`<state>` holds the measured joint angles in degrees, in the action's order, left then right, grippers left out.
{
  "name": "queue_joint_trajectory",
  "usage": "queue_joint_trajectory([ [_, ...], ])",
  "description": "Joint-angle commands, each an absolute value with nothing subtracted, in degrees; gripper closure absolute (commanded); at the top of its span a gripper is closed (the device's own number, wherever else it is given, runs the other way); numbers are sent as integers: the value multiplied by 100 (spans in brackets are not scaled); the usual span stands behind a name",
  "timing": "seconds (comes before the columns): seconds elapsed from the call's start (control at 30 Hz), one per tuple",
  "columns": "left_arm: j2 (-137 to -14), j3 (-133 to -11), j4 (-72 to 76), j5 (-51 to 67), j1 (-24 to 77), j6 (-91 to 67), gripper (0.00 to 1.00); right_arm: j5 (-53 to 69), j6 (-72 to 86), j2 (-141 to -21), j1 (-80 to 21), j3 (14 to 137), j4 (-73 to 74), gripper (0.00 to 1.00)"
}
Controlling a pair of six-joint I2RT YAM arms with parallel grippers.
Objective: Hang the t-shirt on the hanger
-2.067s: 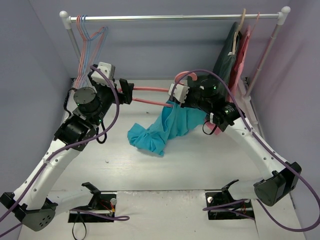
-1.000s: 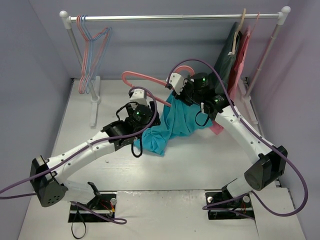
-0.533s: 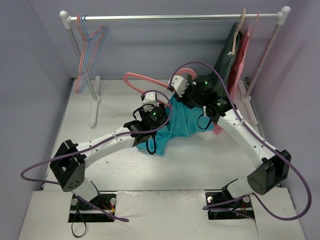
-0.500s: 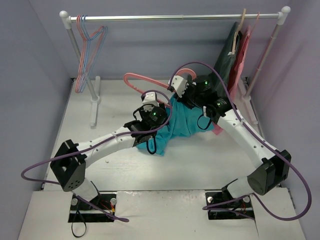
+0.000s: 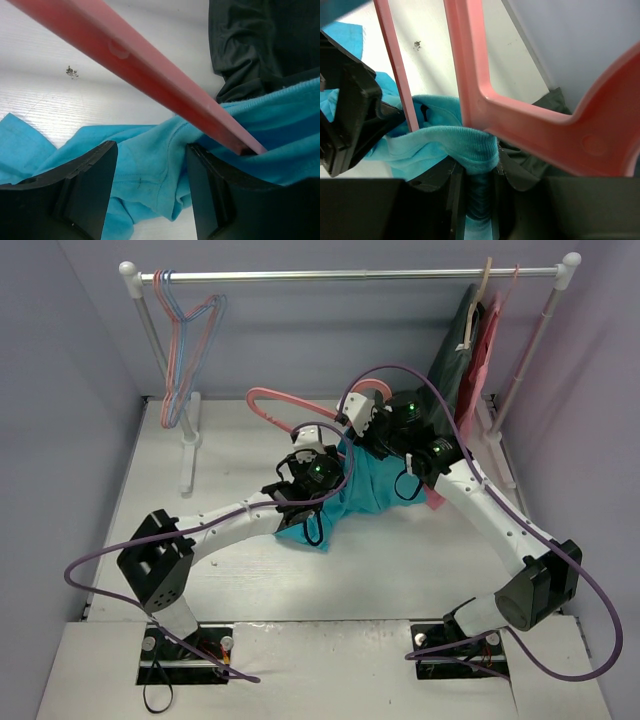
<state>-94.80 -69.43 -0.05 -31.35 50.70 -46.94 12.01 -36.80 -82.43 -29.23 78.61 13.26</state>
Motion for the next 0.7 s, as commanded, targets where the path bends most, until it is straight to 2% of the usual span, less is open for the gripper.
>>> queue_joint_trajectory([
  [0.0,-9422,-7119,493,-3225,5107,-4693,44,1301,-3551,-7954,-2918,7963,773,100],
  [0.23,-9422,-6795,817,-3050,5115,-4747,45,1266,-3542,-7954,-2909,7954,817,100],
  [0.4,-9527,-6838,537,-3015,5115,-4755,45,1257,-3516,-7972,-2909,7945,817,100],
  [0.67,-9387,-6443,255,-2988,5115,-4869,59,1134,-3551,-7928,-2865,7928,817,100],
])
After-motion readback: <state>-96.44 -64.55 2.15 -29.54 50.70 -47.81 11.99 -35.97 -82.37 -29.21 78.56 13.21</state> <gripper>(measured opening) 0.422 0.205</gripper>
